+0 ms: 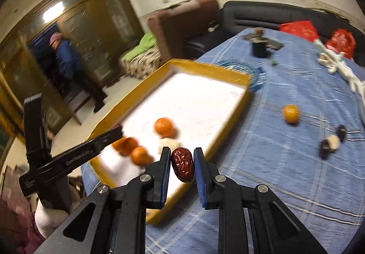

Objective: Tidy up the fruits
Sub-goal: 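Lower the red date into the tray with the left tool while the right tool releases its date there, then move both open tools back over the remaining fruits on the cloth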

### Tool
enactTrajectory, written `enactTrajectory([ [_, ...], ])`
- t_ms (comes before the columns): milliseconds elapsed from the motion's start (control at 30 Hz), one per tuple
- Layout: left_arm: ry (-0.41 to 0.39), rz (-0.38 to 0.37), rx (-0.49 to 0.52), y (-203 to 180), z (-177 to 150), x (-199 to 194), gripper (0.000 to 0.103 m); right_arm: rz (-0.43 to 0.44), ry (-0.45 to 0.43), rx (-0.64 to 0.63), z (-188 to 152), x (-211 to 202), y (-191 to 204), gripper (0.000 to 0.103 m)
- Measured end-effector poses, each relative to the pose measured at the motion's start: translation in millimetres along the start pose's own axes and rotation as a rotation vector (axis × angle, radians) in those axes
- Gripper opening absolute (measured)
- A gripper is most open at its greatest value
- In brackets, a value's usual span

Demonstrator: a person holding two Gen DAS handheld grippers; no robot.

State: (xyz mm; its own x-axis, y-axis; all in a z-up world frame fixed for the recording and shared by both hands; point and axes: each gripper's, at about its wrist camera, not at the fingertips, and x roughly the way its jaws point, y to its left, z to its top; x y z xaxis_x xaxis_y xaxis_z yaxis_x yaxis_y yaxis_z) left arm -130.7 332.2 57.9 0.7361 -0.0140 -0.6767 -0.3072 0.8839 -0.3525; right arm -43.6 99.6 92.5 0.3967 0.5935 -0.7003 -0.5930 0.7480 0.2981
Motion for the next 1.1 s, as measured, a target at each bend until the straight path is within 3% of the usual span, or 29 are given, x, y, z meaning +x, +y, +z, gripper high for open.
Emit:
enactTrajectory([
  [400,0.019,-0.03,-0.01,12,-3,-1,0.024,-0.029,0.068,-0.08,-6,45,29,0.024],
  [467,0.02,-0.043,-0.011,11,-2,-3,0.044,-0.031,0.074,-0.068,-6,50,27,0.026],
  [533,0.008,-0.036,-0.012,10,-1,-8,0.063,-0.013,0.07,-0.036,-5,51,21,0.04],
  [567,-0.002,-0.033,-0.015,10,0,-10,0.067,-0.012,0.061,-0.025,-5,49,18,0.048],
  [800,0.001,-0.04,-0.049,12,2,-14,0.067,-0.03,0.026,0.016,-1,32,-1,0.05],
  [1100,0.019,-0.051,0.019,-13,-3,-18,0.068,-0.104,-0.029,0.109,-17,-12,-61,0.05],
])
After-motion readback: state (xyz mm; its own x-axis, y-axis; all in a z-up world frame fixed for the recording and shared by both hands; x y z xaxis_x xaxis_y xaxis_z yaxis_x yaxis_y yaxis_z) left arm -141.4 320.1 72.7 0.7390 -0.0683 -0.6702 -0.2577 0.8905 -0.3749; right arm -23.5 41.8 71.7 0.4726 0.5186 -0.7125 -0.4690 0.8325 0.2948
